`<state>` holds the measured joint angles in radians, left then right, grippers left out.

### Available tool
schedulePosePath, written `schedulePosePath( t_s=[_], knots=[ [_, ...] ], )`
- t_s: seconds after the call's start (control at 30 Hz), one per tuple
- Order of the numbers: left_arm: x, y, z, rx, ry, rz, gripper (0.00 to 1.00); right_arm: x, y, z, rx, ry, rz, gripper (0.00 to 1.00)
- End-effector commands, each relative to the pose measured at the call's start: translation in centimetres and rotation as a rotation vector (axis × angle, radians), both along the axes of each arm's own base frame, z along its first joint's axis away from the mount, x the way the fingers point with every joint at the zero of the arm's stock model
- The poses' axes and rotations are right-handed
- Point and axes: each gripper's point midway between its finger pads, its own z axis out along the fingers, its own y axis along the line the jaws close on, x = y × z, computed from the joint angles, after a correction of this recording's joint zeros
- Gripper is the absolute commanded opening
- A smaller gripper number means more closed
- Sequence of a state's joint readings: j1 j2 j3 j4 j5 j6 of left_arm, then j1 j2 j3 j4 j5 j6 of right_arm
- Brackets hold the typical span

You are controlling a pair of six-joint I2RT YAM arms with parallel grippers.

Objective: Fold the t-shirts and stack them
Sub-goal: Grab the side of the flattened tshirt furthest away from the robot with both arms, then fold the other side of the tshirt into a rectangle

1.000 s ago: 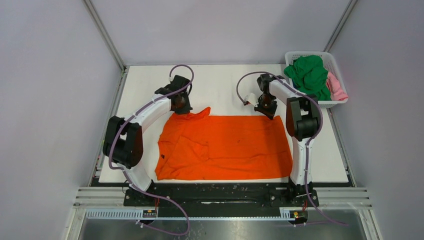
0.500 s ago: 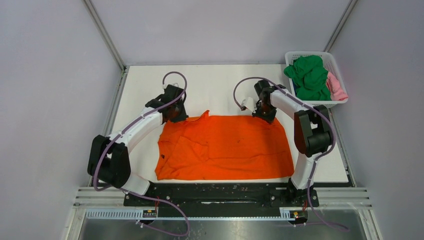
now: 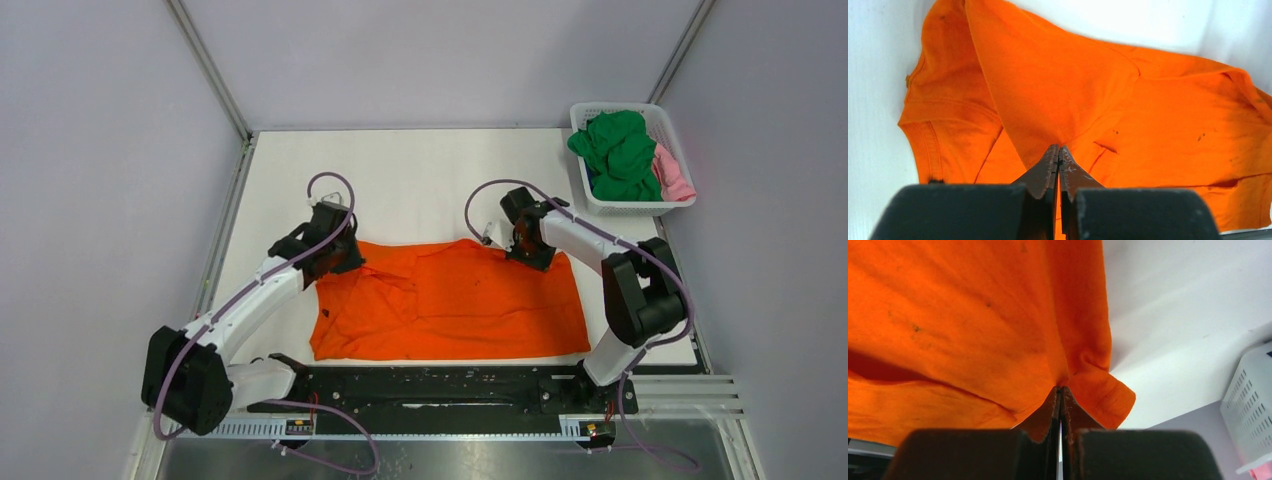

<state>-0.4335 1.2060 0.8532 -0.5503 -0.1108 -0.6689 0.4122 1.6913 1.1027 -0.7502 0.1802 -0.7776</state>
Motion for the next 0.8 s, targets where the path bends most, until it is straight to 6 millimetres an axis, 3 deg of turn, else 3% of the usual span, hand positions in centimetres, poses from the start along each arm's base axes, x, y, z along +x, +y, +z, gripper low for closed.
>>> schedulePosePath(
  t_s=[0.0,0.4,0.63,0.77],
  knots=[
    [-0.9,0.2,0.9,-0.047,-0.039,0.036,0.0,-1.3,-0.9,2.0,-0.077,-0.081,-0.056,0.0],
    [-4.7,2.6,4.3,-0.095,-0.105,0.12,0.0,-3.8,-1.6,5.2,-0.133,-0.184,-0.12,0.0],
    [-8.1,3.8,4.0,-0.123,-0.084,0.146,0.0,-4.7,-2.0,6.2,-0.169,-0.208,-0.13,0.0],
    [-9.9,3.6,2.1,-0.161,-0.031,0.14,0.0,-5.4,-2.2,6.1,-0.188,-0.203,-0.14,0.0]
  ],
)
